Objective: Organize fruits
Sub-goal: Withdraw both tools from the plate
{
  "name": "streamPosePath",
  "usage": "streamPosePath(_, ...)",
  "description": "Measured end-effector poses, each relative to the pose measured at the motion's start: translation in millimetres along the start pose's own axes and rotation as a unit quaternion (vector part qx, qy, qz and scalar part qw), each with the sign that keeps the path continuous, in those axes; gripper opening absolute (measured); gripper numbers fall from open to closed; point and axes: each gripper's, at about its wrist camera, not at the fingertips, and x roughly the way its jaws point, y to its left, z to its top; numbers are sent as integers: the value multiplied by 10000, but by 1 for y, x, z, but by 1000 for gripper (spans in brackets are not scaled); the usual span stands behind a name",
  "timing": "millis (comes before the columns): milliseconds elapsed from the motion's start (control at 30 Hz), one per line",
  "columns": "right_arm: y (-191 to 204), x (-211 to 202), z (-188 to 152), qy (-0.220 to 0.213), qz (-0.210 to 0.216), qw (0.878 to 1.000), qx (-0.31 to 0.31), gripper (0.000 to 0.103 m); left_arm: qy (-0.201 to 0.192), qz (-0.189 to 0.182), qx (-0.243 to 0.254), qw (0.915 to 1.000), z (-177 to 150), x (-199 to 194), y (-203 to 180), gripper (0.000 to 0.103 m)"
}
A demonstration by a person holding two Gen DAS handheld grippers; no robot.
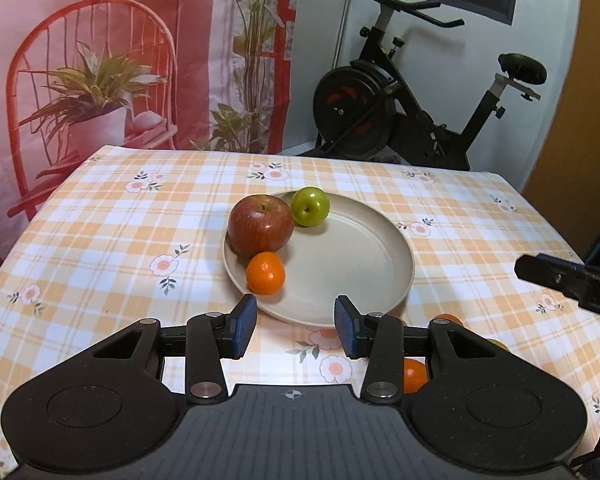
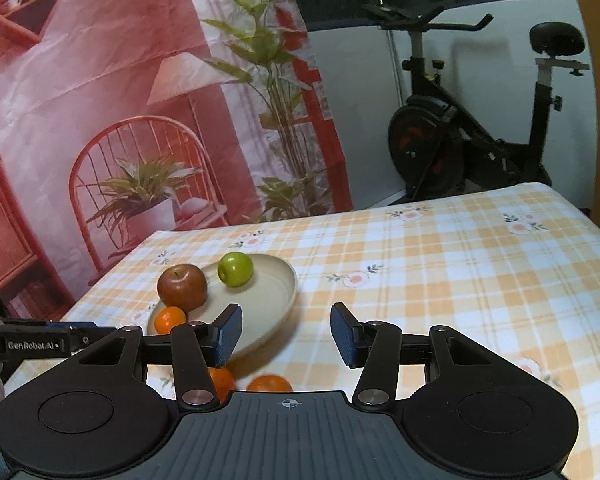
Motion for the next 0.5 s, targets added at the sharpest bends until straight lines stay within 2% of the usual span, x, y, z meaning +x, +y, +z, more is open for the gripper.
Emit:
streamPosePath(200, 4, -12, -11, -11, -28, 10000, -27, 47, -119, 34, -96, 9999, -11, -15, 0, 45)
streamPosePath(500, 8, -19, -15, -55, -36, 9999, -83, 47, -92, 220, -423, 9988, -18, -22, 17, 45)
